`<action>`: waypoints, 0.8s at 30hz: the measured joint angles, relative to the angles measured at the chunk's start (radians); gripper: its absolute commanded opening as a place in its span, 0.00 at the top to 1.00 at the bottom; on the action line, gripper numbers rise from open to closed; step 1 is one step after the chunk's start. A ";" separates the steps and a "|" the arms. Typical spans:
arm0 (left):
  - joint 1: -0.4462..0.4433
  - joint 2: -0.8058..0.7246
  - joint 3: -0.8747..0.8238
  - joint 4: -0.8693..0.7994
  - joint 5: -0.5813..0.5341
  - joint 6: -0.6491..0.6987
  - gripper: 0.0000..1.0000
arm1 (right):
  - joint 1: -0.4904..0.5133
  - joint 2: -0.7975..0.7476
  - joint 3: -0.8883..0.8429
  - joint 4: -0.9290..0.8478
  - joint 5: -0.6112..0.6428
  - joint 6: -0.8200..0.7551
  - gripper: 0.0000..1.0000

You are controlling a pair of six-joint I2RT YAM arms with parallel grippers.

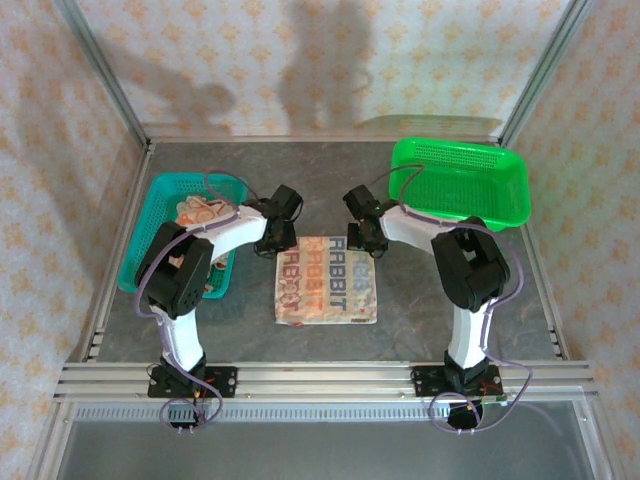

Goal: Fold and stack the towels

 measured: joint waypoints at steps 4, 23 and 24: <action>0.013 0.000 -0.034 0.020 -0.007 0.000 1.00 | -0.006 0.014 0.023 0.000 -0.003 -0.024 1.00; 0.013 -0.003 0.032 0.011 0.002 0.026 1.00 | -0.032 0.019 0.078 -0.016 -0.006 -0.065 1.00; 0.013 -0.003 0.035 0.016 0.008 0.025 1.00 | -0.032 0.022 0.079 -0.016 -0.006 -0.065 1.00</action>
